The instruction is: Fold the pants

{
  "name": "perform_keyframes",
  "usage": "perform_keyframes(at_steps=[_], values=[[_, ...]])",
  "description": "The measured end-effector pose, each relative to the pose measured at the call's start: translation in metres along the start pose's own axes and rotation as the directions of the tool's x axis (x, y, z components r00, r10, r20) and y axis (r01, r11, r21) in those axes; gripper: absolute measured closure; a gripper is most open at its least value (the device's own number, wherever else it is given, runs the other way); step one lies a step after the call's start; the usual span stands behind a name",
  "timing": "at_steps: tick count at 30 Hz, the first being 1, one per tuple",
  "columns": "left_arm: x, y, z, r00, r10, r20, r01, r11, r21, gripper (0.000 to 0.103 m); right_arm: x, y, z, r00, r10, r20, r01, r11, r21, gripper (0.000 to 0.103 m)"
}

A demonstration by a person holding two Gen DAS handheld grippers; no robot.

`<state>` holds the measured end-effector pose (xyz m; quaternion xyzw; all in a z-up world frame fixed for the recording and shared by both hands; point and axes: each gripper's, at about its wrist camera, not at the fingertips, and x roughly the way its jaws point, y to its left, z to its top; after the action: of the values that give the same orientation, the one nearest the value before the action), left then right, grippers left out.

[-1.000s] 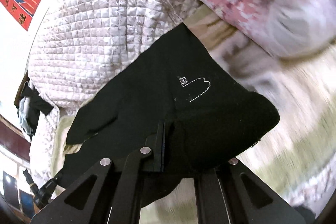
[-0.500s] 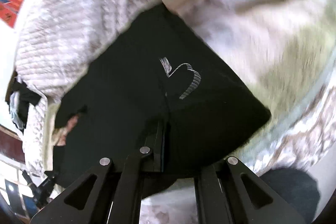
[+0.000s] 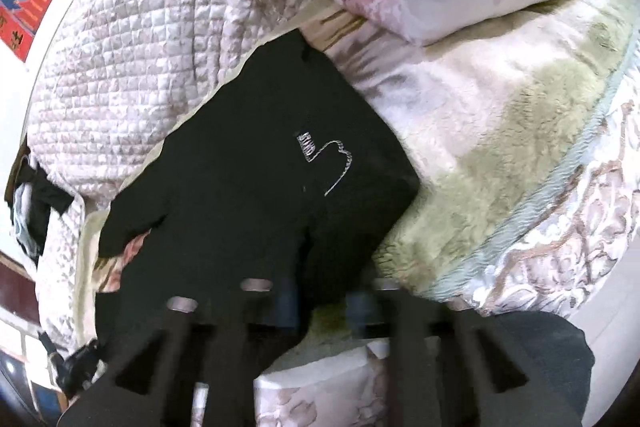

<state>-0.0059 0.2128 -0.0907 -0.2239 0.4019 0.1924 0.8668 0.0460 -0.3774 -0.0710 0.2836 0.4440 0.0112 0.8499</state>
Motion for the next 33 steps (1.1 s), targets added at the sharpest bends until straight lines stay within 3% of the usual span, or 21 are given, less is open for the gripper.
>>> perform_keyframes(at_steps=[3,6,8,9,13,16,20,22,24,27,29,30,33], values=[[-0.011,-0.002,-0.005,0.999,0.031,0.044,-0.033,0.999,0.032,0.099,0.003,-0.006,-0.004,0.999,-0.030,-0.019,0.030,0.999,0.016,0.089],[-0.006,0.002,-0.008,0.999,0.047,0.019,-0.048,0.998,0.034,0.099,0.003,-0.008,-0.005,0.998,-0.047,-0.036,0.048,0.998,0.035,0.089],[-0.006,0.003,-0.008,0.998,0.059,0.013,-0.060,0.997,0.047,0.098,-0.003,-0.003,-0.004,0.996,-0.076,-0.036,0.077,0.997,0.008,0.082],[-0.008,0.001,-0.008,0.997,0.072,0.015,-0.073,0.995,0.063,0.096,-0.006,0.000,-0.004,0.995,-0.091,-0.029,0.091,0.996,0.000,0.074],[-0.024,0.003,-0.003,0.990,0.124,0.059,-0.128,0.990,0.064,0.093,-0.031,0.002,-0.002,0.977,-0.201,0.065,0.203,0.978,-0.035,0.065],[-0.033,-0.002,0.007,0.984,0.142,0.105,-0.150,0.986,0.067,0.080,-0.042,0.009,0.005,0.952,-0.263,0.155,0.280,0.955,-0.096,0.065],[-0.033,-0.036,0.015,0.990,0.048,0.132,-0.069,0.985,0.155,0.067,-0.024,0.045,0.012,0.963,-0.207,0.172,0.249,0.927,-0.280,0.065],[-0.023,-0.060,0.017,0.993,-0.007,0.114,-0.018,0.976,0.217,0.066,-0.001,0.065,0.012,0.970,-0.179,0.162,0.230,0.890,-0.394,0.065],[-0.007,-0.080,0.019,0.995,-0.054,0.088,0.028,0.962,0.273,0.066,0.018,0.071,0.015,0.977,-0.173,0.125,0.211,0.877,-0.433,0.065],[0.026,-0.094,0.021,0.998,-0.029,0.048,0.012,0.950,0.313,0.066,0.045,0.062,0.021,0.967,-0.227,0.111,0.253,0.864,-0.435,0.065],[0.049,-0.089,0.021,0.998,0.057,0.025,-0.062,0.949,0.309,0.067,0.051,0.050,0.028,0.957,-0.260,0.126,0.289,0.862,-0.417,0.063],[0.058,-0.084,0.021,0.997,0.081,0.013,-0.081,0.948,0.307,0.068,0.051,0.043,0.032,0.963,-0.245,0.114,0.271,0.874,-0.403,0.059],[0.060,-0.087,0.020,0.995,0.083,0.052,-0.096,0.931,0.353,0.070,0.050,0.047,0.033,0.963,-0.246,0.106,0.268,0.872,-0.410,0.058]])
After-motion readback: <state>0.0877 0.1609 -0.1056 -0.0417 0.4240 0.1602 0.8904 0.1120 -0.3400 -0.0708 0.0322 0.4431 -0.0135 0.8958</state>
